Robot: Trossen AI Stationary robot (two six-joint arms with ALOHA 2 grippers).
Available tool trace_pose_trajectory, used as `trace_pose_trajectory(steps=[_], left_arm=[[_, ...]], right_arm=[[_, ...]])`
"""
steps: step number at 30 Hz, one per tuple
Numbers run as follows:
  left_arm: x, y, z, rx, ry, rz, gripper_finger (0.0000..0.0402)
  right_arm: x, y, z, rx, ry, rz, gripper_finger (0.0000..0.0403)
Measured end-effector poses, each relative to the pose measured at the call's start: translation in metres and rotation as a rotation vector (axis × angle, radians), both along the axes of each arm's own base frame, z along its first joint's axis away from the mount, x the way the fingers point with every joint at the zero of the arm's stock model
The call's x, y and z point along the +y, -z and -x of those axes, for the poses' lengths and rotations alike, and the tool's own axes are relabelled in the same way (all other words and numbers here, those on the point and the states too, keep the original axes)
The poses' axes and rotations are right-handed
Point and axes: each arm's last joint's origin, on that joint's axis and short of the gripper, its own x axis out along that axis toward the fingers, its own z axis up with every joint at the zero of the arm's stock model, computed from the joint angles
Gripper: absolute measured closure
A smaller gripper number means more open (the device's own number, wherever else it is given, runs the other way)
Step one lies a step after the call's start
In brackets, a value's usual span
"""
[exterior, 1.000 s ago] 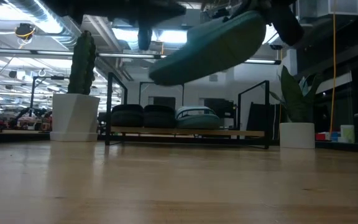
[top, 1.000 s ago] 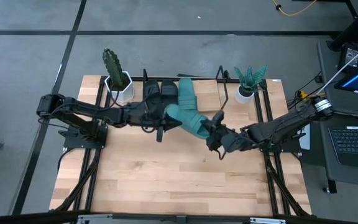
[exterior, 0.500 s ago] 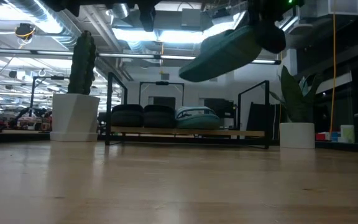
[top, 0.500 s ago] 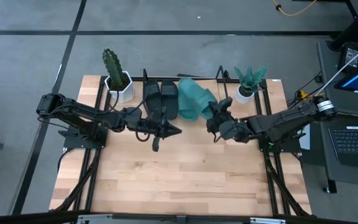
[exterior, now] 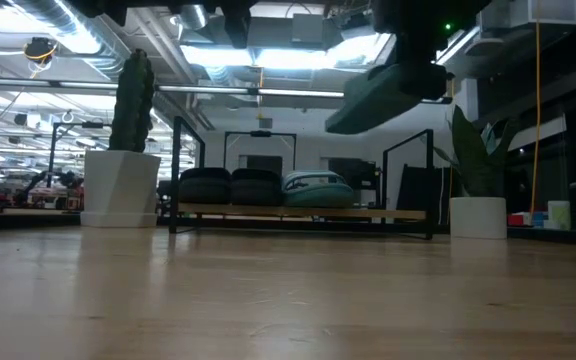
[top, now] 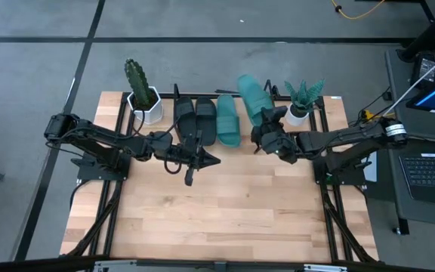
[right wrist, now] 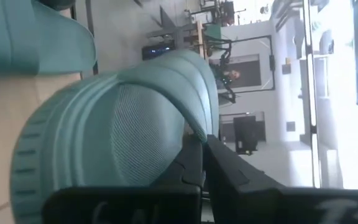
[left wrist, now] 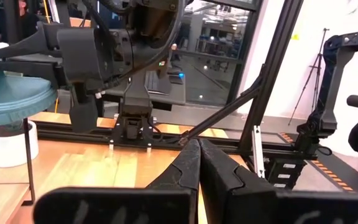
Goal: Pick and place slides into the shelf
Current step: Put the green slide on the shelf
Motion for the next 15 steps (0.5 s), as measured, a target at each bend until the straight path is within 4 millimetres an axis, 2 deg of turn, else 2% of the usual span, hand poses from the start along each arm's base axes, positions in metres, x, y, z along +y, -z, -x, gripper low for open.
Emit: trace_pose_trajectory(steps=[8,15], left_arm=[[0.000,0.001,0.000,0.013,0.000,-0.001,0.0401],[0.000,0.001,0.000,0.013,-0.013,-0.001,0.0401]], right_arm=[[-0.008,0.007,0.000,-0.048,-0.024,-0.099,0.0397],[-0.017,0.013,0.004,-0.047,0.023,-0.132,0.0397]])
